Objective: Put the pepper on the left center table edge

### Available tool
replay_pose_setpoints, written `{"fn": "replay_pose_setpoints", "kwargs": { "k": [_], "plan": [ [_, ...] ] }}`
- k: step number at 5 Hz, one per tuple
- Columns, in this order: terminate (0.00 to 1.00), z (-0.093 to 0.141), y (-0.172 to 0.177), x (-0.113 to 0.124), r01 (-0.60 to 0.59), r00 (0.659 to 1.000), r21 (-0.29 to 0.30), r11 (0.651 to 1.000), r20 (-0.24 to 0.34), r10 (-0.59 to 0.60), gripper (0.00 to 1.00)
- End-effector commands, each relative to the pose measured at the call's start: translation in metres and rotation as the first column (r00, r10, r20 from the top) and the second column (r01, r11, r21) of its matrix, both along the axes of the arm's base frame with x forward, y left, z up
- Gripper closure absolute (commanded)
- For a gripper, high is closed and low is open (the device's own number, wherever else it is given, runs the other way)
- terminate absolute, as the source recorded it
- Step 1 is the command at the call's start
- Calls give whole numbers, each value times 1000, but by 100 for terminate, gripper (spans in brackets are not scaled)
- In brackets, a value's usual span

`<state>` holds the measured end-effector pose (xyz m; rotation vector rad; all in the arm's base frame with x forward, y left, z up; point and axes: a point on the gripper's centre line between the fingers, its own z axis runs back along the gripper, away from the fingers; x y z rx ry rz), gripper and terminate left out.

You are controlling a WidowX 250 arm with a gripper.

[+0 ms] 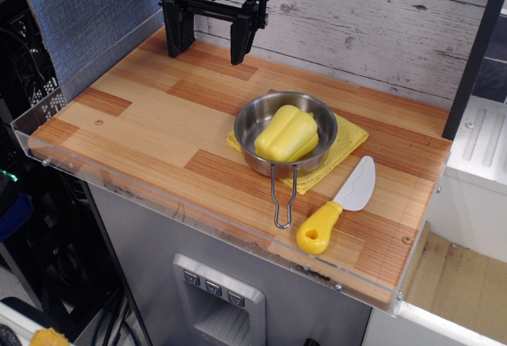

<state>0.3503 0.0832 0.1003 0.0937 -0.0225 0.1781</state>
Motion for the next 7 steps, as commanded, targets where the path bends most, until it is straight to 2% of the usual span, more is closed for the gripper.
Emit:
{"fn": "replay_pose_setpoints", "kwargs": {
  "k": [1, 3, 4, 7],
  "plan": [
    [0, 0, 0, 0, 0, 1000, 0, 1000, 0, 0, 0],
    [0, -6, -34, 4, 212, 977, -84, 974, 41, -210, 0],
    [0, -5, -54, 0, 306, 952, -78, 949, 52, -303, 0],
    [0, -3, -90, -5, 437, 899, -38, 898, 45, -436, 0]
  ]
}}
